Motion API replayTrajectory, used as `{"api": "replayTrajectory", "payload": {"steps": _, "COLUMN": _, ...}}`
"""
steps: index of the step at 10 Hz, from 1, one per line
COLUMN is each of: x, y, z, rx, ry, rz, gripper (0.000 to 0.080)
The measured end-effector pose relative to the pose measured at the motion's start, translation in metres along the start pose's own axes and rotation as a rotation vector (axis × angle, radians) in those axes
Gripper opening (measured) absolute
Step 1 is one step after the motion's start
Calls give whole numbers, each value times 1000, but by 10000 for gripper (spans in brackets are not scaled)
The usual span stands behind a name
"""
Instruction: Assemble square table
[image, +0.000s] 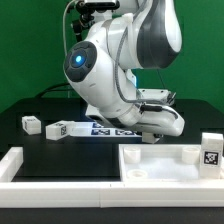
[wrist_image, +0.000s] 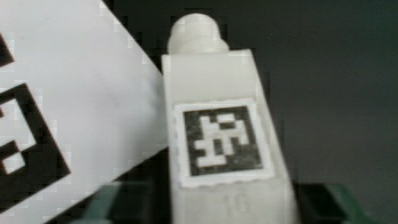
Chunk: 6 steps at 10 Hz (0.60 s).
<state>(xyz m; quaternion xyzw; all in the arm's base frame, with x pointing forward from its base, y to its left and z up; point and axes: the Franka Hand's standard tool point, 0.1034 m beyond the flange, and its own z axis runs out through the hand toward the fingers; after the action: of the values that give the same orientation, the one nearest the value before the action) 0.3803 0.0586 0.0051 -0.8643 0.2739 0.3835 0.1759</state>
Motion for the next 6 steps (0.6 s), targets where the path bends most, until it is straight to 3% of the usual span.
{"api": "replayTrajectory", "payload": {"steps": 1, "x": 0, "y": 0, "z": 0, "rx": 0, "ry": 0, "rz": 0, "gripper": 288}}
{"api": "replayTrajectory", "payload": {"steps": 6, "x": 0, "y": 0, "z": 0, "rx": 0, "ry": 0, "rz": 0, "gripper": 288}}
